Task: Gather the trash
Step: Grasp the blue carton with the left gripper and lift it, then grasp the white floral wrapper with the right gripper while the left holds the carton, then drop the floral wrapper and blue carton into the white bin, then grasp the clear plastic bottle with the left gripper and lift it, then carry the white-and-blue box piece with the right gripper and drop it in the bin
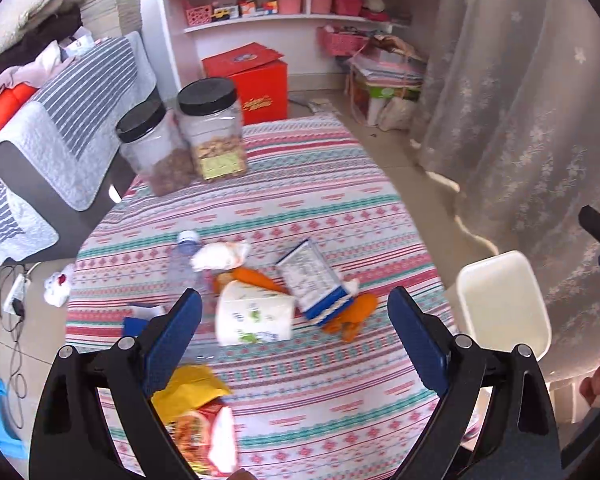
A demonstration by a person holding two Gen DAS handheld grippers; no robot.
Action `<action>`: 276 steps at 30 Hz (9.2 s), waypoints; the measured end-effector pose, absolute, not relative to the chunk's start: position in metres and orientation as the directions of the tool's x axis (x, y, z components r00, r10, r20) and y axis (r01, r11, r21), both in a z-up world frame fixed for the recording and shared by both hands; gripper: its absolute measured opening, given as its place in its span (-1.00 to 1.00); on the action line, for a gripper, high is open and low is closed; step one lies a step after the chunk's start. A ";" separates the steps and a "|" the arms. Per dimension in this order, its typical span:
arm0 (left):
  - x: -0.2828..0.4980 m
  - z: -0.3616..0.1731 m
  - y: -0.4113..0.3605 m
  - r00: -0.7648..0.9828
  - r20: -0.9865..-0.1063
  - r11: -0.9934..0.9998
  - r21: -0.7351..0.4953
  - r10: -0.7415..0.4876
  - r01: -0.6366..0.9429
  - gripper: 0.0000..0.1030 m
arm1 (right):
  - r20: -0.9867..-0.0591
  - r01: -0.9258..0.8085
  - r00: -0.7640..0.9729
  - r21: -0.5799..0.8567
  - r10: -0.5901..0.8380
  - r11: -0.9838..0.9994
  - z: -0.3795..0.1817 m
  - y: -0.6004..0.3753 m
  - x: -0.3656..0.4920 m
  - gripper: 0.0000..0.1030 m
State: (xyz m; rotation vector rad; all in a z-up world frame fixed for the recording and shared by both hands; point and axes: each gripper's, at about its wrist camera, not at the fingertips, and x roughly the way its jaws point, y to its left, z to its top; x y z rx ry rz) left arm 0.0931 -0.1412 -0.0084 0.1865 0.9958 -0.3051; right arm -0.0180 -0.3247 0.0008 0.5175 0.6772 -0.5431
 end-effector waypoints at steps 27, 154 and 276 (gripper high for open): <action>0.183 -0.179 0.015 -0.043 -0.999 0.970 0.012 0.023 0.243 0.11 | -0.831 0.454 0.552 0.234 -0.064 0.860 -0.050 -0.248 0.065 0.87; -0.001 -0.063 -0.388 0.099 -0.729 0.599 -0.470 -0.678 0.648 0.56 | -0.542 0.847 0.458 0.508 -0.705 0.160 0.010 -0.435 -0.171 0.86; 0.077 0.018 0.074 0.763 -0.519 0.853 -0.517 -0.385 0.078 0.18 | -0.597 0.423 0.779 0.274 -0.191 0.864 0.027 -0.268 0.011 -0.81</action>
